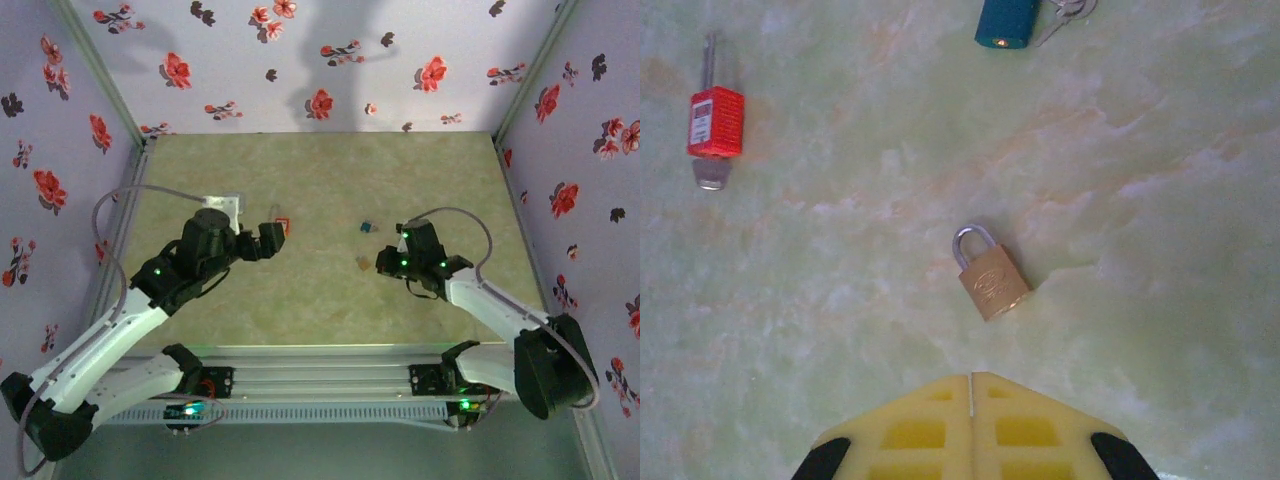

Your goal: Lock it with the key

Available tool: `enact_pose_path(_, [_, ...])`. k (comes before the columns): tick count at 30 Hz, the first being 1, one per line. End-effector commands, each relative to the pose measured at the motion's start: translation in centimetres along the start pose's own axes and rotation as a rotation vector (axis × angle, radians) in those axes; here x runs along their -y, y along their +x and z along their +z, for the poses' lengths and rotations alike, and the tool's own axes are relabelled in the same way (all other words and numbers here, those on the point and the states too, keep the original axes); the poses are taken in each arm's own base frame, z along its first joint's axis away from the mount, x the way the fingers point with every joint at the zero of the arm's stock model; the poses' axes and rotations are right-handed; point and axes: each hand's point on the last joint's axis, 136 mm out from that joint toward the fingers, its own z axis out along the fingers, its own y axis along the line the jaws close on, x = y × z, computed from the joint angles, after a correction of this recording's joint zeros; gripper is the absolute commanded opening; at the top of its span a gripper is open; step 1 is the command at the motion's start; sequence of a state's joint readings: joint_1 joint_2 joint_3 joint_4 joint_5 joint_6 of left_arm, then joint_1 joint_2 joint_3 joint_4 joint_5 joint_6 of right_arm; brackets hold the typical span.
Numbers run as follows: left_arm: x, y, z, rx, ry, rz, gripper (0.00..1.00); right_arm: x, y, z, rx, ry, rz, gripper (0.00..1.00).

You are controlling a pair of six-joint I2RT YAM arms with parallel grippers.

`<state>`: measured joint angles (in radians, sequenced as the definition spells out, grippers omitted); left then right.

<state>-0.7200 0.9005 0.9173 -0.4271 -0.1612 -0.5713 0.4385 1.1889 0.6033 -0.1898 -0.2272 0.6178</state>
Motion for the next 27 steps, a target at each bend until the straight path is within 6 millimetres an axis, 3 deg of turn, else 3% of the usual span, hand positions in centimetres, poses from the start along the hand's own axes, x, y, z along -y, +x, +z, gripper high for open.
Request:
enact_pose_path(1, [-0.8, -0.4, -0.2, 0.048, -0.032, -0.027, 1.0, -0.5, -2.2, 0.2, 0.048, 0.012, -0.042, 0.0])
enact_pose_path(16, [-2.4, 0.7, -0.6, 0.048, -0.07, -0.032, 1.0, 0.4, -2.8, 4.2, -0.044, 0.064, -0.05, 0.0])
enact_pose_path(27, [-2.6, 0.9, -0.3, 0.048, -0.075, -0.035, 1.0, 1.6, -3.0, 5.7, -0.08, 0.098, -0.042, 0.0])
